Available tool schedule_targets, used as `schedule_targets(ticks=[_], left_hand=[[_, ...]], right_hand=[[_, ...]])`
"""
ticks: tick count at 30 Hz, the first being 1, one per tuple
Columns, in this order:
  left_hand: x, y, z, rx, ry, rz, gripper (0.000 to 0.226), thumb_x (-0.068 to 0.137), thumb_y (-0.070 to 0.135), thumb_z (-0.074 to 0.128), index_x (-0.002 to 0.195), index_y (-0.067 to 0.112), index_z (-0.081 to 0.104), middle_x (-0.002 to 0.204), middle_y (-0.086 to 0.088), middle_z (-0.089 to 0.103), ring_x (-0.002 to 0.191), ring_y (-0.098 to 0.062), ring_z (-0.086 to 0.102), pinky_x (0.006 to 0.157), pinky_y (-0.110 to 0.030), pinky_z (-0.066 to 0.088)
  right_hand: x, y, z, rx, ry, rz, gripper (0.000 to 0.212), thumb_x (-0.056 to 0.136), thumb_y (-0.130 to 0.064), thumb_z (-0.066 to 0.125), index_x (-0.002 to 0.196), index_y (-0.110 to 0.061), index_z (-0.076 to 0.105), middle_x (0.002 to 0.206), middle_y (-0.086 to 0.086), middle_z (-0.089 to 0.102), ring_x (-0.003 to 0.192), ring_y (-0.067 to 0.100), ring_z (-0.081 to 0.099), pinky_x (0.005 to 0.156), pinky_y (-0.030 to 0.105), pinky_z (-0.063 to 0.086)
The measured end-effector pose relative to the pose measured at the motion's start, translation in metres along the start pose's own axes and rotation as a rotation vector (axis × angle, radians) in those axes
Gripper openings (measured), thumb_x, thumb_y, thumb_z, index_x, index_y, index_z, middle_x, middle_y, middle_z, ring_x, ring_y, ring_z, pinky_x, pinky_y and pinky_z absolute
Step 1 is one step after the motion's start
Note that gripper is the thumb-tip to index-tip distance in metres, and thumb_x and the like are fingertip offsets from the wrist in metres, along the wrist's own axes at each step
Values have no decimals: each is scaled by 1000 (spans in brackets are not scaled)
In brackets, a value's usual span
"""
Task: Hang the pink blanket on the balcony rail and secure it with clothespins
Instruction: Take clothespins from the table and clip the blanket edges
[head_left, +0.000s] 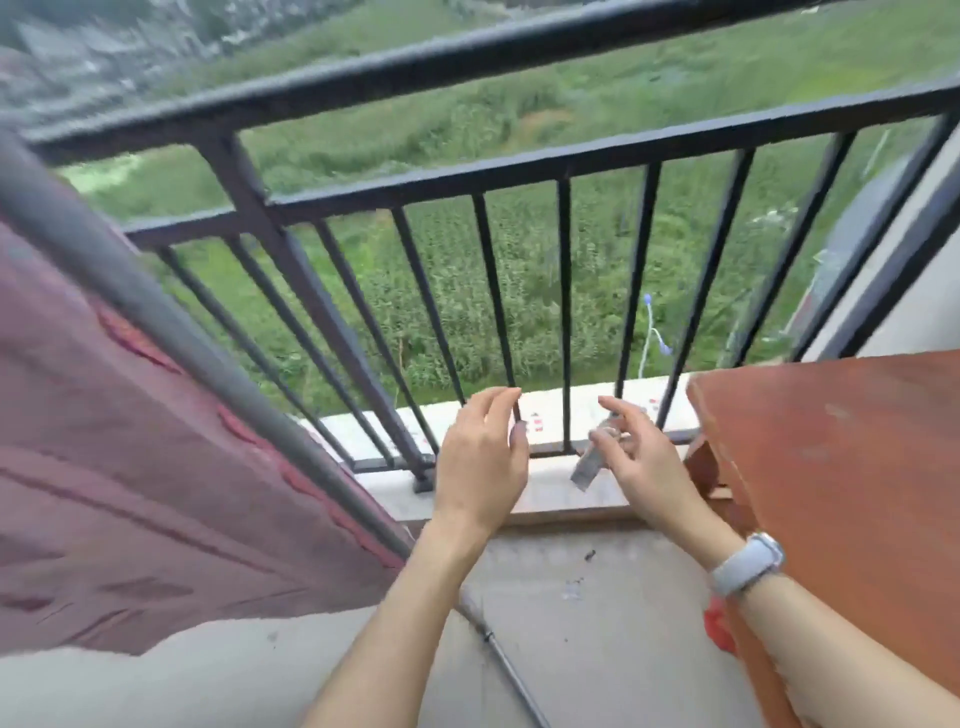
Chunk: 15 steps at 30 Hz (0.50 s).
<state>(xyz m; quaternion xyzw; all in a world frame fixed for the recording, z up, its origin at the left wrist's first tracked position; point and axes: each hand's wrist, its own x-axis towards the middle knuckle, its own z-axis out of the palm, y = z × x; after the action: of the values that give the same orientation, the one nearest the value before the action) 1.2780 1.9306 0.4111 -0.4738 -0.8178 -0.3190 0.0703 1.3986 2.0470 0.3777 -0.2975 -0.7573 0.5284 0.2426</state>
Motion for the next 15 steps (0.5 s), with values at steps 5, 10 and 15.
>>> schedule_targets(ticks=[5,10,15], left_hand=[[-18,-31,-89,129,270,-114,35,84,22,37,112,13,56,108,-4,61,99,-18,58,85,-28,45],[-22,-38,-147,265,553,-287,14,86,15,50,98,15,57,89,0,58,72,-14,56,62,-14,45],[2,-28,-188,187,979,-457,16,83,22,57,90,9,52,84,1,49,68,-8,44,67,1,33]], right_hand=[[36,-70,76,26,-212,-230,30,89,-34,39,119,-33,40,91,13,61,83,26,59,83,38,47],[67,-143,122,82,-405,-378,23,90,-4,40,107,-13,52,88,14,55,63,9,57,55,13,47],[91,-209,150,161,-553,-595,14,88,-10,54,99,-16,60,68,-7,46,52,-1,43,52,11,35]])
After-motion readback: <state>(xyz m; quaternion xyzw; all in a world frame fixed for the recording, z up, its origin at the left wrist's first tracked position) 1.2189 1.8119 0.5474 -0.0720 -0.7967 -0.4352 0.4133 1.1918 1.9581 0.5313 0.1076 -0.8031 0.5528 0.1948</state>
